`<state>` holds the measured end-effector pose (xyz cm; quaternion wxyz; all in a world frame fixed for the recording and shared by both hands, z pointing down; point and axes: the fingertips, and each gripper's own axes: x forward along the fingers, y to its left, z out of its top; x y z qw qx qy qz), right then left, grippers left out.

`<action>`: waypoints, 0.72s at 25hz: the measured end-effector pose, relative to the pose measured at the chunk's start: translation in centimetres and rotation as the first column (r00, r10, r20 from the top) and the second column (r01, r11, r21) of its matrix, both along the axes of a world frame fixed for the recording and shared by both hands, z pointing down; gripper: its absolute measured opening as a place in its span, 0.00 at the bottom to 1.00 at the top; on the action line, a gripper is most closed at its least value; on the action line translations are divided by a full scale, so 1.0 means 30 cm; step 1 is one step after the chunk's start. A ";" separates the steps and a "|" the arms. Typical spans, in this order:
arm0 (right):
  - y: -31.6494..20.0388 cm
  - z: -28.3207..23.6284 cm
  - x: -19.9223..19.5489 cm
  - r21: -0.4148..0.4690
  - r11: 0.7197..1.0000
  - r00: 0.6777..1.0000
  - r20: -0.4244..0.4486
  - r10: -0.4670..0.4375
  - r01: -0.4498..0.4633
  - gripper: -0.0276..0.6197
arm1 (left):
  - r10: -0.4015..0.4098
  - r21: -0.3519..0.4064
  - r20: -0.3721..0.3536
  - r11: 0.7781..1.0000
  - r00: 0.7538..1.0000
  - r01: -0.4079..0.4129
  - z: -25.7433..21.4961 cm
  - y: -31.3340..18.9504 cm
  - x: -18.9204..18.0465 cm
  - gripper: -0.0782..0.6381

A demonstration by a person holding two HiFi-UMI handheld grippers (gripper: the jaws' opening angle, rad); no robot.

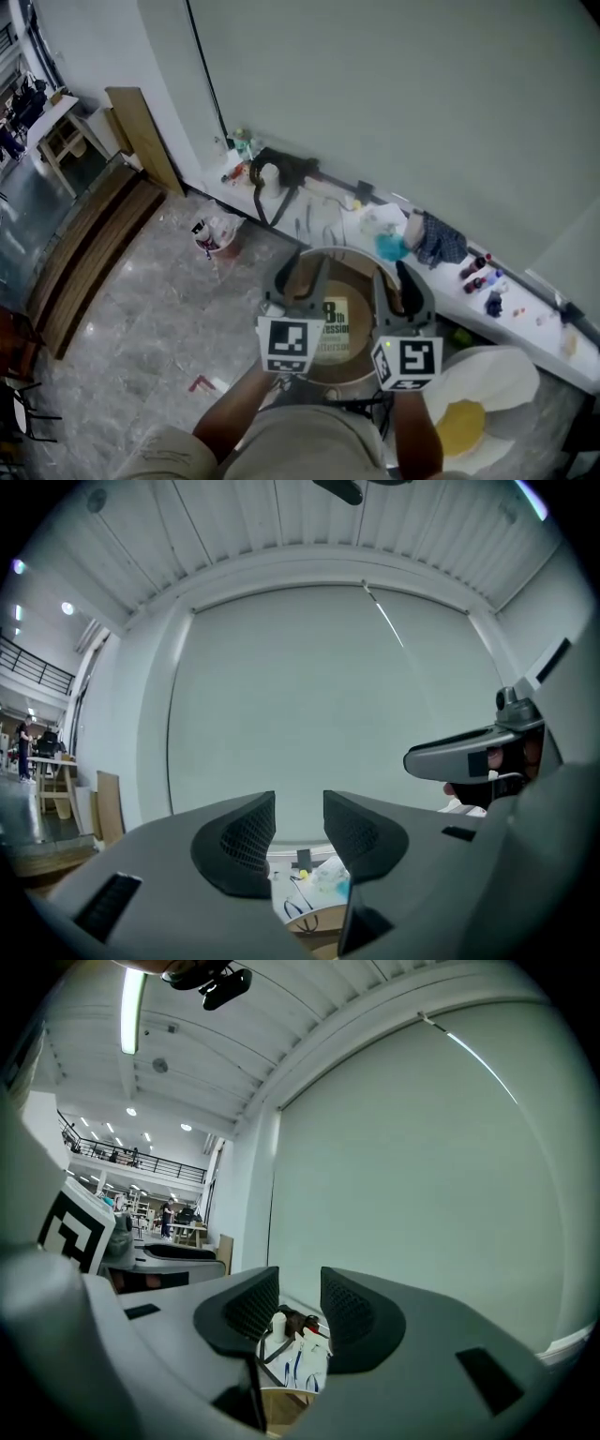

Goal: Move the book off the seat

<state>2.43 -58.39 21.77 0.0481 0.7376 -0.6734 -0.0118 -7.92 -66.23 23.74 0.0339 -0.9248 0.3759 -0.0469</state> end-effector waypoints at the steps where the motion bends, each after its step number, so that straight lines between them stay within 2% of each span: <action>1: -0.002 -0.004 -0.005 -0.001 1.000 1.000 -0.003 0.001 -0.001 0.27 | 0.001 0.001 -0.003 1.000 1.000 -0.001 -0.003 -0.002 -0.003 0.34; 5: -0.017 -0.021 -0.016 0.008 1.000 1.000 0.000 0.003 -0.003 0.27 | -0.007 0.018 -0.010 1.000 1.000 0.007 -0.030 -0.012 -0.016 0.31; 9: -0.034 -0.036 -0.047 0.020 1.000 1.000 -0.015 -0.001 0.002 0.20 | -0.016 0.045 -0.006 0.999 1.000 0.016 -0.050 -0.020 -0.031 0.26; 12: -0.041 -0.032 -0.060 0.023 1.000 1.000 -0.012 -0.011 0.011 0.14 | -0.021 0.050 -0.024 0.998 0.999 0.023 -0.056 -0.021 -0.037 0.18; 14: -0.042 -0.033 -0.062 0.029 0.999 1.000 0.000 -0.019 0.019 0.06 | -0.017 0.048 -0.030 0.999 0.999 0.019 -0.055 -0.018 -0.031 0.14; 18: -0.054 -0.028 -0.073 0.021 0.999 1.000 -0.015 -0.025 0.026 0.05 | -0.003 0.043 -0.041 0.999 0.999 0.005 -0.056 -0.008 -0.028 0.11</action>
